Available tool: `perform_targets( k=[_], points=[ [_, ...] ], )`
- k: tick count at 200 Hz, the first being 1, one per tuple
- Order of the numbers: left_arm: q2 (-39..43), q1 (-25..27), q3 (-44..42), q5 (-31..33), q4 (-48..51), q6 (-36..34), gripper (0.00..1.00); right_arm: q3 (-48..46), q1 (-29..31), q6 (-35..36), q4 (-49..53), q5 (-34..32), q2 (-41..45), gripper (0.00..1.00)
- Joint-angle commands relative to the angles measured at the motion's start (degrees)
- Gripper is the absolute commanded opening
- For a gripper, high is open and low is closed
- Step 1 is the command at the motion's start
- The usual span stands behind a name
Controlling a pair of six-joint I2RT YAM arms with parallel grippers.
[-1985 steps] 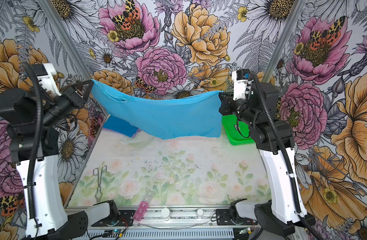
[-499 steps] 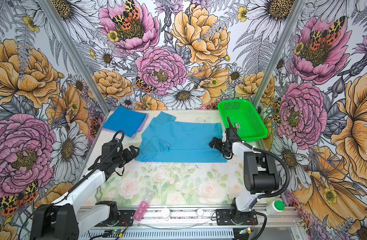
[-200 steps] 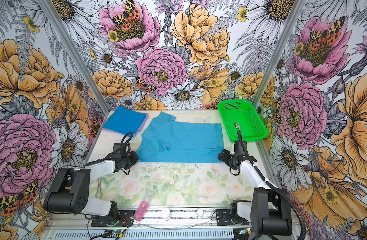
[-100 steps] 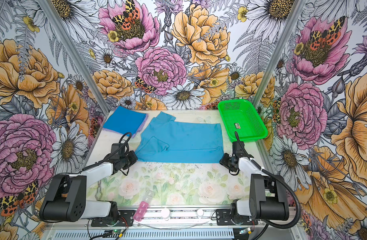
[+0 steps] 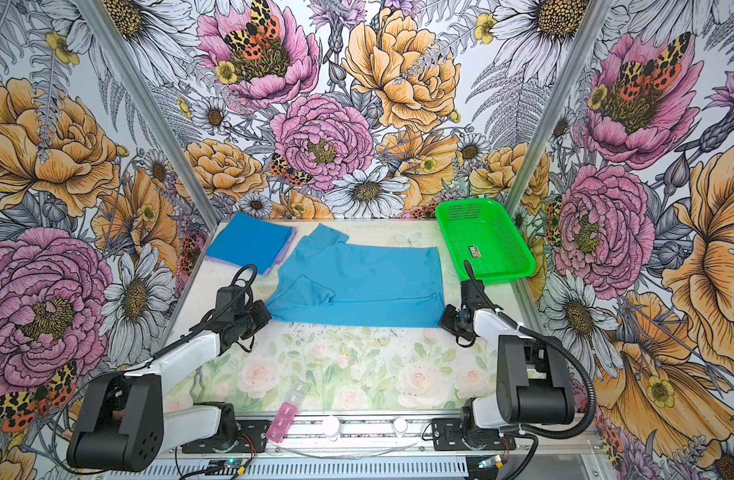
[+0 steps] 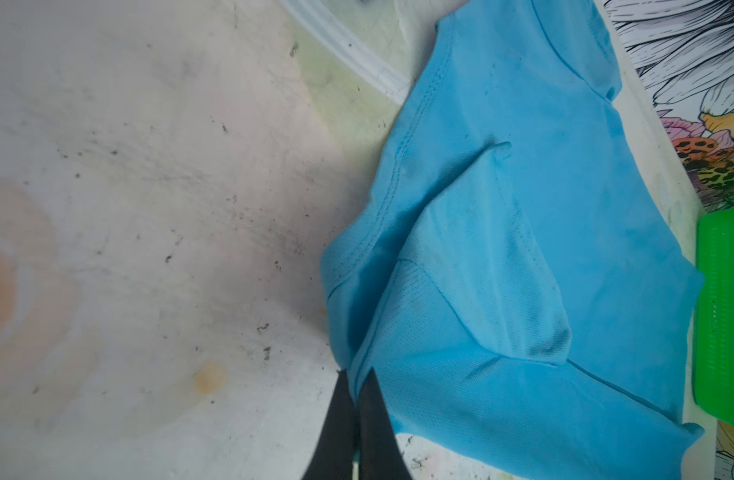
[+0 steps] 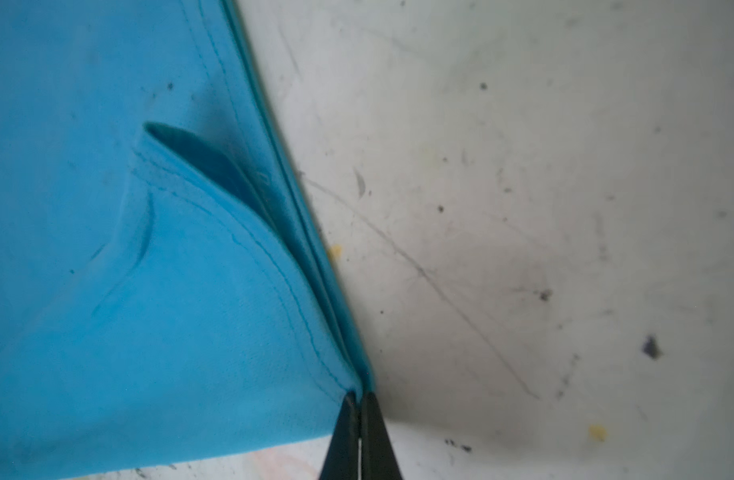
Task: Fold and stack the t-shirts
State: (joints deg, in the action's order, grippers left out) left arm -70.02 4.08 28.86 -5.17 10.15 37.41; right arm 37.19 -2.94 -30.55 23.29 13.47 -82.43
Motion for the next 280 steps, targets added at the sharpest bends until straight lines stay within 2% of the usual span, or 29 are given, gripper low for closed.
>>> perform_targets(
  k=[1,35,74,103,125,142,150,156,167,187,195,212,220,239,252,280],
  points=[
    [3.6,-1.2,-1.8,3.8,3.0,1.7,0.0,-0.5,0.7,-0.6,-0.1,-0.6,2.3,0.0],
    [10.9,-2.1,-3.5,6.0,6.3,5.0,0.0,-4.1,1.4,-3.7,1.8,-2.2,10.6,0.0],
    [23.6,-1.7,-4.8,11.3,14.5,8.7,0.0,-7.3,1.7,-6.0,6.7,-5.1,21.2,0.0],
    [31.8,-0.8,-5.2,11.0,19.1,10.8,0.0,-8.2,2.3,-7.4,11.2,-6.1,28.5,0.0],
    [33.7,0.6,-5.1,11.2,21.0,11.3,0.0,-8.4,3.5,-8.7,13.3,-6.4,32.7,0.0],
    [33.7,0.7,-5.5,10.6,21.2,11.8,0.08,-8.4,4.5,-9.6,15.0,-7.4,35.2,0.0],
    [33.7,0.8,-5.7,10.4,21.2,12.0,0.15,-8.5,4.9,-10.2,16.0,-8.2,36.8,0.0],
    [33.9,0.8,-5.7,10.5,21.2,12.2,0.24,-8.6,5.2,-10.6,16.7,-9.0,38.1,0.0],
    [34.4,0.9,-5.5,10.4,21.2,12.2,0.4,-8.6,6.0,-11.4,17.8,-10.6,40.8,0.1],
    [35.5,0.9,-4.3,11.1,21.8,12.1,0.71,-8.1,6.7,-12.6,19.1,-12.7,44.2,0.45],
    [35.5,0.9,-3.6,11.4,22.0,11.7,0.83,-7.4,6.8,-12.1,19.2,-12.8,44.1,0.54],
    [34.8,0.9,-2.3,11.3,21.9,10.9,0.95,-5.1,6.8,-10.5,19.1,-11.9,40.9,0.66],
    [33.9,1.0,-1.6,10.9,21.7,10.3,0.99,-3.9,6.8,-9.6,19.0,-11.5,38.6,0.69],
    [31.2,1.0,-1.0,8.0,18.8,8.1,0.99,-1.8,6.9,-7.3,17.8,-10.4,33.6,0.76],
    [28.5,0.9,-0.9,4.6,15.4,6.9,0.99,-0.8,7.0,-5.5,15.1,-6.8,30.1,0.77],
    [19.4,1.2,0.8,-3.1,9.0,4.3,0.99,2.2,9.7,-2.2,9.2,0.6,19.2,0.86]
  ],
)
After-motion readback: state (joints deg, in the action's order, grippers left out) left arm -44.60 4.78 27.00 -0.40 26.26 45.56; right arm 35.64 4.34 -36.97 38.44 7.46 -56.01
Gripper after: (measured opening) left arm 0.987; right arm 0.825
